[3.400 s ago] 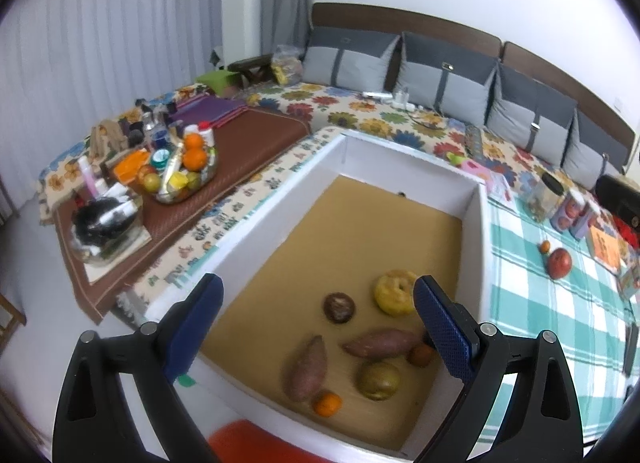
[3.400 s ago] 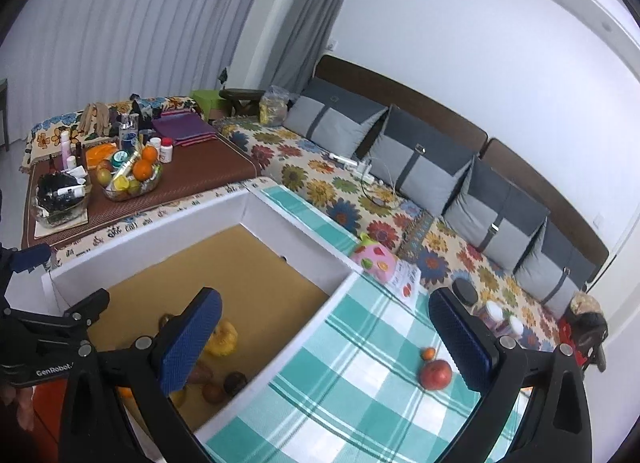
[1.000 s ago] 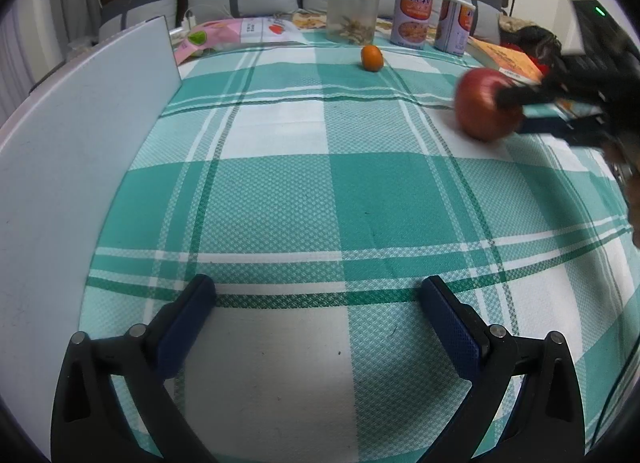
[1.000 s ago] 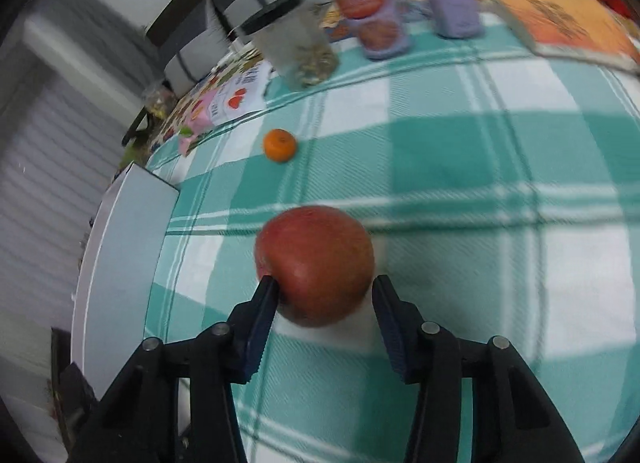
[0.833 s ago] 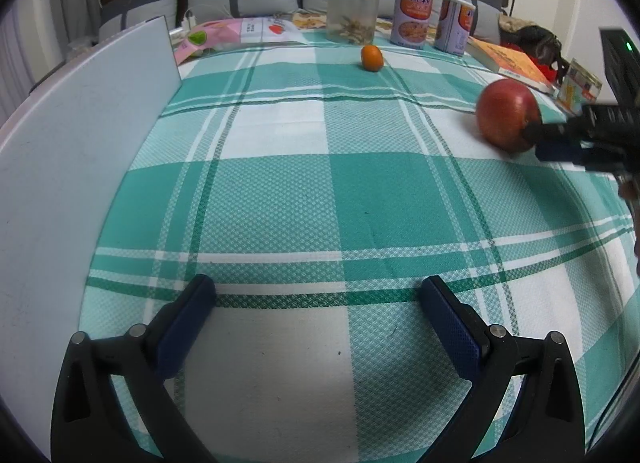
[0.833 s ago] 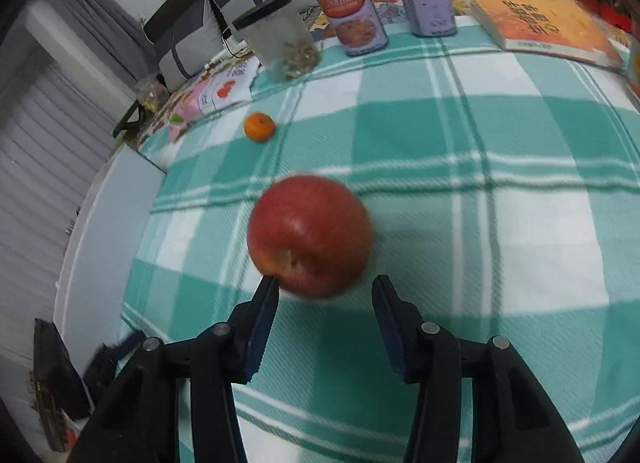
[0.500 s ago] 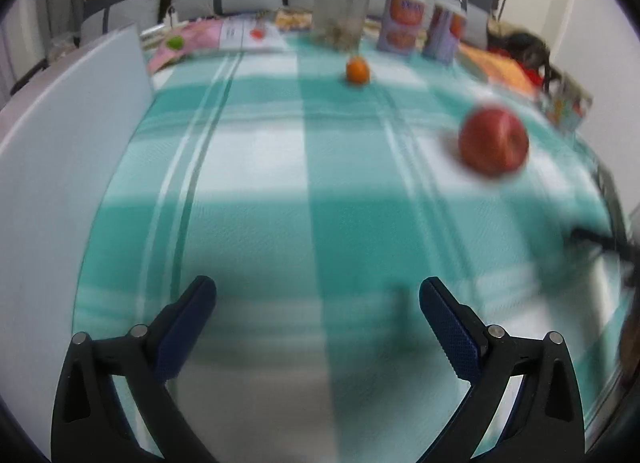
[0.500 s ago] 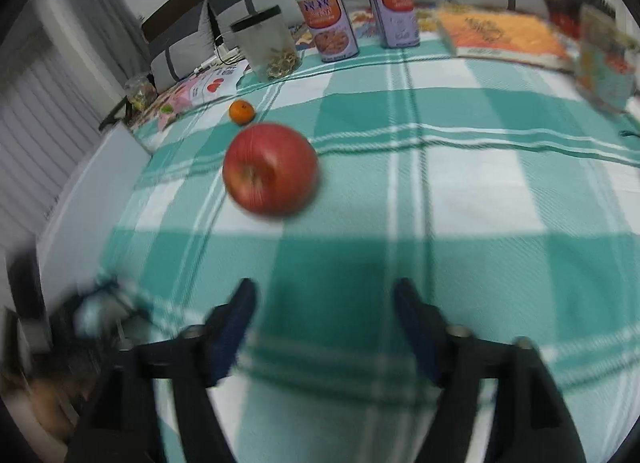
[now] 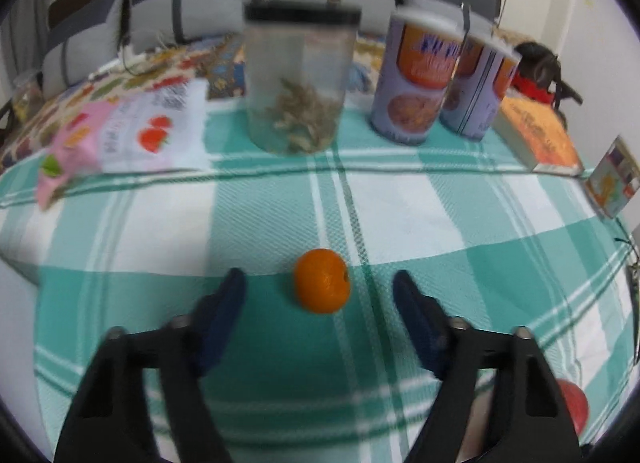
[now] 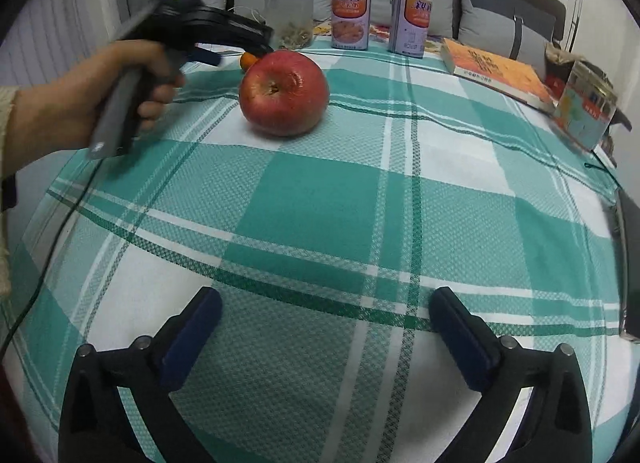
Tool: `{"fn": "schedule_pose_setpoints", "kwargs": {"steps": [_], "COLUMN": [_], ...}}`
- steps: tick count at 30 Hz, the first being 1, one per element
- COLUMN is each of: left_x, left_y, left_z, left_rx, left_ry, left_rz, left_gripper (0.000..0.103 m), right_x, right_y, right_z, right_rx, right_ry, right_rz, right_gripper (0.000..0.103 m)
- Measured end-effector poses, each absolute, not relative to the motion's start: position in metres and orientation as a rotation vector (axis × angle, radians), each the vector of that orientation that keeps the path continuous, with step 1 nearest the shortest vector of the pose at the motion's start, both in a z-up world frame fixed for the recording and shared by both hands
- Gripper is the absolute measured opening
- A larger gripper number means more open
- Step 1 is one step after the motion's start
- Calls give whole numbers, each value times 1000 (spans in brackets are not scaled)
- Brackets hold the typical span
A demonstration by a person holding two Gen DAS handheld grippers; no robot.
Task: Organize fruits
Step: 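Grasp the orange tangerine with the left tool while the right lifts the apple, then carry both fruits over the white box and open both tools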
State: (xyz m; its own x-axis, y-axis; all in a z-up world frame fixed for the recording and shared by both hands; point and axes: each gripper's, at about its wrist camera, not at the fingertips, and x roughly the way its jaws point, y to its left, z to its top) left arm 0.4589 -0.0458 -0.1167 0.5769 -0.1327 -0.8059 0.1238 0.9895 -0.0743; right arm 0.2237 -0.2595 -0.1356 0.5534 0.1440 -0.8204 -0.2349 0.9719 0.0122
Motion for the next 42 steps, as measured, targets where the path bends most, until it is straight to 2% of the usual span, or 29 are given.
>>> {"fn": "schedule_pose_setpoints", "kwargs": {"steps": [2,3,4,8,11,15,19,20,21,25,28,34,38,42], "left_x": [457,455,451,423,387,331,280,264,249,195,162,106,109,129], "left_y": [-47,-45,-43,-21,-6,11,25,29,34,57,81,185,262,325], "left_z": [-120,-120,-118,-108,-94,-76,-57,-50,-42,-11,17,86,76,22], "left_rx": [7,4,-4,-69,-99,-127,-202,-222,-236,-276,-310,-360,-341,-383], "left_ry": [911,905,902,893,901,922,954,957,960,961,940,791,808,948], "left_rz": [-130,-133,-127,-111,-106,-104,-129,-137,-146,-187,-202,-57,131,269], "left_gripper": [53,30,24,24,24,24,24,24,24,24,24,24,24,24], "right_x": [224,224,224,224,236,288,350,359,367,368,354,318,300,281], "right_y": [-259,-259,-259,-262,-275,-255,-218,-210,-203,-196,-208,-193,-121,-17], "right_z": [-136,-137,-136,-134,-124,-90,-88,-93,-99,-99,-92,-51,-7,26], "right_rx": [-108,-109,-109,-84,68,67,31,1,-43,-58,78,277,294,227], "right_ry": [959,959,959,954,932,854,928,961,1007,1099,1127,1128,1112,1102], "right_rz": [222,221,221,235,277,285,327,308,298,267,302,451,634,837], "right_gripper": [103,103,103,103,102,102,102,95,70,70,69,69,69,69]}}
